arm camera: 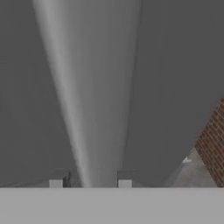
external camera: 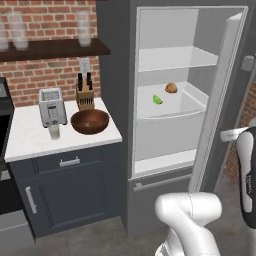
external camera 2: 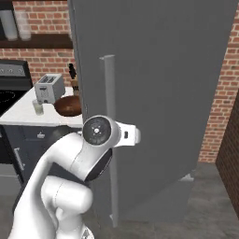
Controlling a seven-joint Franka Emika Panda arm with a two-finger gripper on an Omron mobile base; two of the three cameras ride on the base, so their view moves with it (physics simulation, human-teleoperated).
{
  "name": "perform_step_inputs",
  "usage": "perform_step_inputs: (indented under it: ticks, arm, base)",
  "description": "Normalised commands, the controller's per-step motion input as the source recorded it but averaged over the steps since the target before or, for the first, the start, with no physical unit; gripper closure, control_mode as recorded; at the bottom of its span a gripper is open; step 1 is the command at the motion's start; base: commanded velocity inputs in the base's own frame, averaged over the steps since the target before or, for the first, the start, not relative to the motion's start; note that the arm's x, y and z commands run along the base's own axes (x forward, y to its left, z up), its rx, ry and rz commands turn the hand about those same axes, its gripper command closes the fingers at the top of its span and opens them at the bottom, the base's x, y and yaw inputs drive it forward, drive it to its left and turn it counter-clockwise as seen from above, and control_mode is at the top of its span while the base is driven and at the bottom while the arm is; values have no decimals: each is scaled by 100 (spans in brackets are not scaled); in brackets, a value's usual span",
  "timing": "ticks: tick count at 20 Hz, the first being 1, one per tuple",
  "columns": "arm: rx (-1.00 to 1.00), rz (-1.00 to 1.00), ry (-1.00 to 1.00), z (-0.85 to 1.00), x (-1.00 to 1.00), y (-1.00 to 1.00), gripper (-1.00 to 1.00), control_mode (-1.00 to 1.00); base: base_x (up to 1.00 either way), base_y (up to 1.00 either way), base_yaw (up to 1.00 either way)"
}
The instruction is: Grab a lemon wedge from the fridge and one ice cube from the ice bowl, and put them in the glass of lemonade.
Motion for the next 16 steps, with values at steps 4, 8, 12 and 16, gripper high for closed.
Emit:
perform_step_inputs:
  ticks: [4,8,12,16]
  arm:
    - [0,-1,2,22,-91,-72,-100,-100]
    - [0,0,3,65,-74,-9,-100,-100]
    - [-5,0,2,86,-42,19,-100,-100]
    - [-13,0,0,75,-20,61,-100,-100]
  base:
    - [0,0,0]
    - [0,0,0]
    - [0,0,0]
    - [0,0,0]
